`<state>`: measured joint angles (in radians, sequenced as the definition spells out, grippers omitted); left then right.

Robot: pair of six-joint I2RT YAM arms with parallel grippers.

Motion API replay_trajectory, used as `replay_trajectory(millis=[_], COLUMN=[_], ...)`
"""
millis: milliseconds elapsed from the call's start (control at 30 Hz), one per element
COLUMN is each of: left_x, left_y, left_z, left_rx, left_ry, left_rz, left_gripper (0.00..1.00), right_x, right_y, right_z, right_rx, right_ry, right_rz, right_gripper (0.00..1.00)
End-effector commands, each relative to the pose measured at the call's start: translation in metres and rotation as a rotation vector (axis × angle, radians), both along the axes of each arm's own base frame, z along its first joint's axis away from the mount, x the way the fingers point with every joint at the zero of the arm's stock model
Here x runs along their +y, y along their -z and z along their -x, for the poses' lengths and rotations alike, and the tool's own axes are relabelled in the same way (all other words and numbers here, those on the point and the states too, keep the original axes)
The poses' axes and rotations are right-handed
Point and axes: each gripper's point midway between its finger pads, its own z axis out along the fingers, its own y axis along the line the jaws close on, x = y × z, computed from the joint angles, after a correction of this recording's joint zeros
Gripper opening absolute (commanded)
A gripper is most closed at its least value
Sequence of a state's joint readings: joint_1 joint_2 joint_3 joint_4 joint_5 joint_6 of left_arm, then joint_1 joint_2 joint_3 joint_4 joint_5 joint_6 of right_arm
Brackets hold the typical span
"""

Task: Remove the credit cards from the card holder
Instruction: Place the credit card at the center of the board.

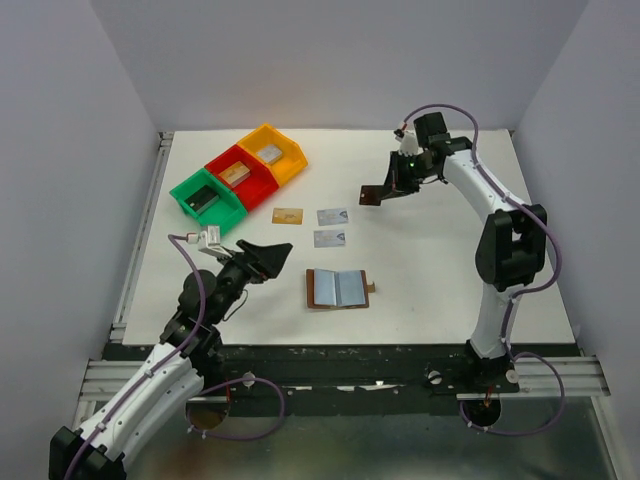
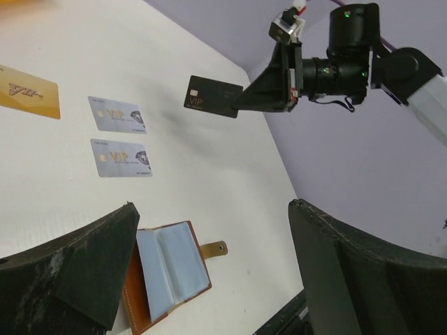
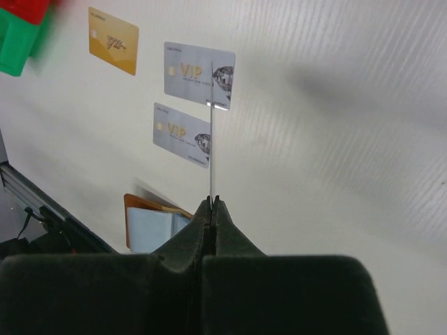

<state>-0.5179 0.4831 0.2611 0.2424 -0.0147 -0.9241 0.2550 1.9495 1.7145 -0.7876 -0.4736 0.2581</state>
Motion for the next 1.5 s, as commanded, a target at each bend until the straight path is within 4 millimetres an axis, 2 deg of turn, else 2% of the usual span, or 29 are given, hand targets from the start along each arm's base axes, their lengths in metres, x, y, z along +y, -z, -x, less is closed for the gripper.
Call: replay_trajectory(millis=[0, 300, 533, 833, 1000, 1233, 1467], left_x=[-0.005, -0.019, -0.037, -0.039, -0.040, -0.039, -0.038], left_y=[0.001, 0.003, 0.005, 0.009, 0.014, 0.016, 0.017], left_z=[0.016, 0.028, 0.033, 0.030, 0.029, 0.027, 0.026], left_rx=[-0.055, -0.084, -0.059, -0.041, -0.025, -0.016, -0.005], left_ry=[0.078, 0.186, 0.294, 0.302, 0.300, 0.289, 0.283], left_rz=[-0.031, -0.022, -0.016, -0.034, -0.040, -0.047, -0.051], left_gripper=[0.99, 0.99, 0.99, 0.99, 0.99, 0.99, 0.99], right_x=[-0.015, -0.015, -0.016, -0.018, -0.020, -0.025, -0.040], right_y=[0.009, 0.049, 0.067, 0.086, 0.090, 0.082, 0.074], right_z=[0.003, 0.004, -0.002, -0.001, -0.002, -0.007, -0.013], right_rx=[0.095, 0.207, 0.252, 0.329, 0.338, 0.316, 0.287], right_ry=[-0.094, -0.159, -0.141, -0.109, -0.102, -0.075, -0.020], right_rz=[-0.086, -0.130, -0.113, -0.097, -0.080, -0.055, -0.018], right_gripper=[0.00, 0.00, 0.00, 0.01, 0.08, 0.19, 0.28])
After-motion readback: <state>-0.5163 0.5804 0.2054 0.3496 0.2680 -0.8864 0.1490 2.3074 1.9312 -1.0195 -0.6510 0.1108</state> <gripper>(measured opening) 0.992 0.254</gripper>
